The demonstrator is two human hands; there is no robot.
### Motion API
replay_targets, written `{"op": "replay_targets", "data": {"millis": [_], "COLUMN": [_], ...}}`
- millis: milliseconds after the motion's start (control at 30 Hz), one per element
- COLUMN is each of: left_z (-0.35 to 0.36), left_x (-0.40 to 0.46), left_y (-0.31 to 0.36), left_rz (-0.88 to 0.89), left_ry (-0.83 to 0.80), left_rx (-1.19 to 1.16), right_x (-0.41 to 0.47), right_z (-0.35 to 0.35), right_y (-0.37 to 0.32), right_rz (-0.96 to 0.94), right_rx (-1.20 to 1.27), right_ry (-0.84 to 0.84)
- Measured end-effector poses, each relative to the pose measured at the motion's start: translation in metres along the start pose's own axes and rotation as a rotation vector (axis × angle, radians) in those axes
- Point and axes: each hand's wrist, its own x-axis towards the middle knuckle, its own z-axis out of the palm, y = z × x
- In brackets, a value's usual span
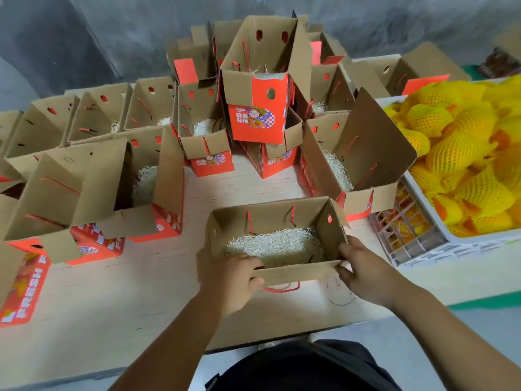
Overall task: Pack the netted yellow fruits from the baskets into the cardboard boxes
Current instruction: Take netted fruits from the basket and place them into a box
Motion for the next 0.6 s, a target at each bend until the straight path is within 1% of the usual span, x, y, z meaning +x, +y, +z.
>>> {"op": "replay_targets", "data": {"millis": [67,133,200,267,367,433,533,600], "left_z": [-0.003,-0.006,-0.009,-0.011,-0.016,-0.019,-0.021,-0.022], "left_x": [0.004,0.011,0.022,0.034,0.06,0.078,0.105,0.12], "left_y": [0.004,0.014,0.029,0.045,0.08,0.109,0.157,0.189], "left_rz": [-0.02,-0.004,0.005,0.011,0.09,0.16,0.245,0.292], "left_ry": [-0.004,0.005,0.075,0.152,0.196,0.202,0.166,0.16], "left_rx": [-0.188,-0.376,-0.462,-0.508,-0.615,-0.687,-0.781,-0.817], "right_x": [0.001,-0.001,-0.004,-0.005,-0.008,-0.01,-0.016,-0.021], "right_z": [-0.003,-0.008,-0.014,-0.021,-0.034,-0.045,-0.066,-0.084], "right_y": [-0.005,-0.006,-0.008,-0.011,-0.01,-0.004,0.009,0.024], "right_rz": [0.061,0.086,0.09,0.097,0.085,0.069,0.036,-0.001], "right_rx": [0.022,0.038,0.061,0.059,0.091,0.158,0.256,0.283], "right_ry": [-0.032,-0.048,-0.019,0.049,0.176,0.26,0.398,0.485]}}
